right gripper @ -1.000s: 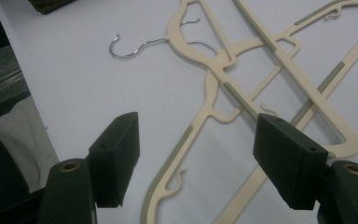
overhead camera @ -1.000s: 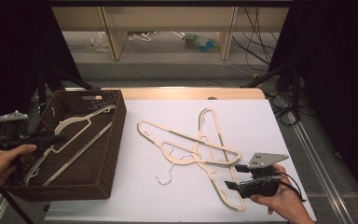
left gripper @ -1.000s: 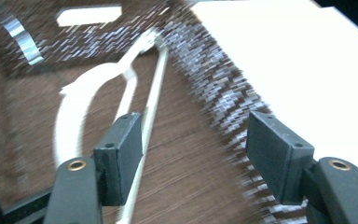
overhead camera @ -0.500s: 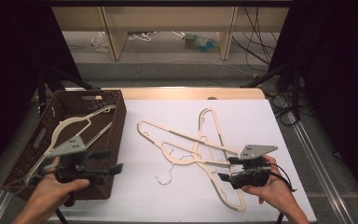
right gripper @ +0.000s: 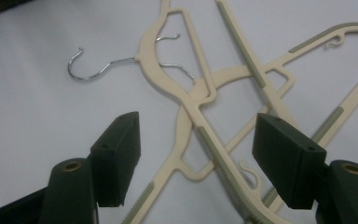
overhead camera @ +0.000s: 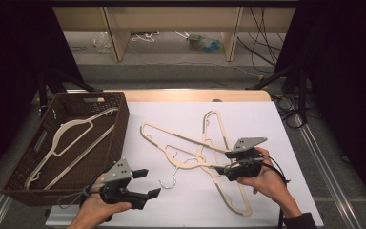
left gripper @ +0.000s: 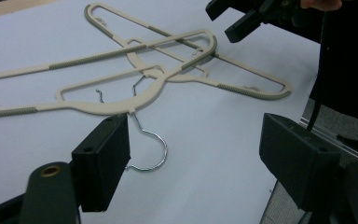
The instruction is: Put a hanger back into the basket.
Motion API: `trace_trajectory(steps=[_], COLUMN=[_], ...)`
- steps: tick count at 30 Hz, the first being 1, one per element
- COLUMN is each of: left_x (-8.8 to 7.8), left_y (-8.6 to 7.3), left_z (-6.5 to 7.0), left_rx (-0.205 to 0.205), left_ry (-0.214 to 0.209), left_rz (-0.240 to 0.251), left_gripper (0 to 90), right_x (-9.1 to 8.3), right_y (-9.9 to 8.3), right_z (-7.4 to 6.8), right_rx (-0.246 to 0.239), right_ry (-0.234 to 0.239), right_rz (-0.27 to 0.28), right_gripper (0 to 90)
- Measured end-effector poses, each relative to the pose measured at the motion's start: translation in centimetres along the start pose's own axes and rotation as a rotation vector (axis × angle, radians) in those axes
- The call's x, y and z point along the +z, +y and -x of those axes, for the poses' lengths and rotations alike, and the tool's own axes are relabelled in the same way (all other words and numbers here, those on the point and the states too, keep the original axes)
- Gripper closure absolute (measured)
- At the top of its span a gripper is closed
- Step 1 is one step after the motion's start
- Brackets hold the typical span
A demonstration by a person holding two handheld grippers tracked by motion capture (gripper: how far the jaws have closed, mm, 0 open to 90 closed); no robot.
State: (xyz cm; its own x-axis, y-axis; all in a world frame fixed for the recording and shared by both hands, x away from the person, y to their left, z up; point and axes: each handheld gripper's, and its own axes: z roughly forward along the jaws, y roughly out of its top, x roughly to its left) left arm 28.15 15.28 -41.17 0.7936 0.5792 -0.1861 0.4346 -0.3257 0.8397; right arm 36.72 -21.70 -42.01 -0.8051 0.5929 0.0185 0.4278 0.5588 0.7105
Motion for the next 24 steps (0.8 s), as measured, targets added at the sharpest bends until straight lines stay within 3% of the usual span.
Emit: trace_trajectory(steps=[4, 8, 11, 16, 17, 18, 20, 24], left_x=[0.5, 0.9, 1.0, 1.1, 1.1, 1.2, 1.2, 1.2], left_y=[-0.8, -1.5, -1.7, -1.9, -1.9, -2.0, -2.1, -2.3], left_z=[0.1, 0.1, 0.0, 0.0, -0.2, -0.1, -0.4, -0.5], left_rx=[0.008, 0.002, 0.03, 0.019, 0.031, 0.005, 0.029, 0.009], left_ry=[0.012, -0.005, -0.013, 0.014, 0.013, 0.011, 0.003, 0.02], left_rz=[0.004, 0.008, -0.013, 0.002, 0.005, 0.018, 0.008, 0.012], left_gripper=[24.2, 23.6, 23.2, 22.3, 22.3, 22.3, 21.9, 21.5], right_x=[1.5, 2.5, 3.4, 4.6, 4.7, 4.8, 5.1, 5.4], right_y=[0.2, 0.4, 0.5, 0.7, 0.7, 0.7, 0.7, 0.7], right_z=[0.2, 0.6, 1.0, 1.4, 1.5, 1.6, 1.6, 1.8], right_rx=[-0.029, -0.046, -0.045, -0.075, -0.08, -0.077, -0.079, -0.084], right_ry=[0.006, 0.022, 0.022, 0.025, 0.024, 0.028, 0.03, 0.035], right_rz=[-0.041, -0.096, -0.129, -0.168, -0.172, -0.18, -0.184, -0.199], right_gripper=[34.6, 36.4, 38.1, 39.7, 40.2, 40.3, 40.5, 41.5])
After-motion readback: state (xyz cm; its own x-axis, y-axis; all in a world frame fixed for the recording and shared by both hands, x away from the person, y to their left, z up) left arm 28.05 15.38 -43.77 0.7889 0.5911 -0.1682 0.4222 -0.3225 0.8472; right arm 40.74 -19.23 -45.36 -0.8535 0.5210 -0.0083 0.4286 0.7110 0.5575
